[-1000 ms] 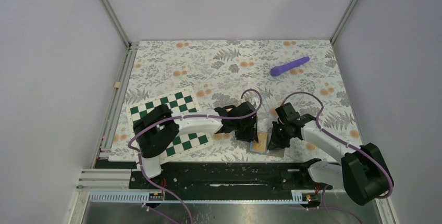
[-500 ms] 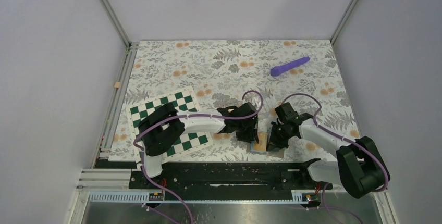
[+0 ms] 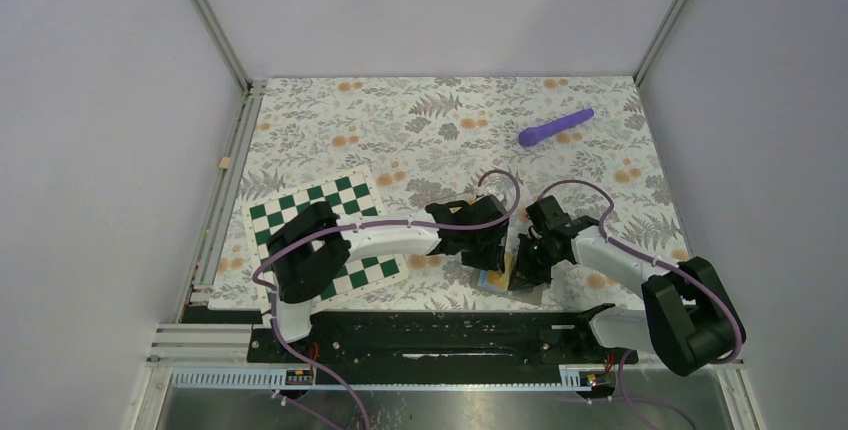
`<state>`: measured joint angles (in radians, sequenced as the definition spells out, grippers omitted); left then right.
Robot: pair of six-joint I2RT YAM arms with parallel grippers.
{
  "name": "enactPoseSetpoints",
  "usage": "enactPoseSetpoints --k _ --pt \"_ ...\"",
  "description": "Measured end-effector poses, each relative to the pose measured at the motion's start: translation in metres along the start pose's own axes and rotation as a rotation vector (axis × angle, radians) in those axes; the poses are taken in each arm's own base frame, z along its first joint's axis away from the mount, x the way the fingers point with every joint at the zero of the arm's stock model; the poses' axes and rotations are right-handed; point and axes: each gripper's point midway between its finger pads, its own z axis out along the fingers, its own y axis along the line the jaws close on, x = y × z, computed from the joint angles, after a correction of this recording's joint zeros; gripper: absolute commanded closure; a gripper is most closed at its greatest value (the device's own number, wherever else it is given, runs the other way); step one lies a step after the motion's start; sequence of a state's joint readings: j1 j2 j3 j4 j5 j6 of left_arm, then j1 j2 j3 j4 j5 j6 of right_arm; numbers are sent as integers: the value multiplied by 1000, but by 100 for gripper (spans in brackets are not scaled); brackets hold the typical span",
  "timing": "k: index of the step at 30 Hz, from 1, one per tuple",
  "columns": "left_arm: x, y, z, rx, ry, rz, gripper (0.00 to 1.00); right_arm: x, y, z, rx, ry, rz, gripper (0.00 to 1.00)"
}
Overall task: Put the credit cards into the card holder
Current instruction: Turn over the card slot in the card holder.
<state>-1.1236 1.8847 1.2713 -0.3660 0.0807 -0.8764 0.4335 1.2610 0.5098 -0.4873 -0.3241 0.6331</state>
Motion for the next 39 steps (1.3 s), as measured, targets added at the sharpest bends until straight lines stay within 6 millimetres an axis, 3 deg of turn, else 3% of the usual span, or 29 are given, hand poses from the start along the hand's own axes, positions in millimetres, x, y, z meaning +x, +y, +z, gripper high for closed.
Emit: enactPoseSetpoints --k 6,16,20,24,32,39 --pt "-5 -16 -5 21 -20 33 61 1 2 1 -9 13 -4 97" --pt "-6 -18 -4 36 -25 38 83 1 2 1 -11 15 -6 97" --pt "-4 -20 -3 54 -23 34 84 1 3 1 -12 15 -8 97" --pt "-3 -20 -3 58 -17 32 100 0 3 0 -13 12 -19 94" --pt "3 -4 -7 -18 -3 17 100 -16 24 -23 -72 -70 -92 79" --pt "3 20 -44 -148 -40 -28 100 -25 33 -34 -90 -109 -133 75"
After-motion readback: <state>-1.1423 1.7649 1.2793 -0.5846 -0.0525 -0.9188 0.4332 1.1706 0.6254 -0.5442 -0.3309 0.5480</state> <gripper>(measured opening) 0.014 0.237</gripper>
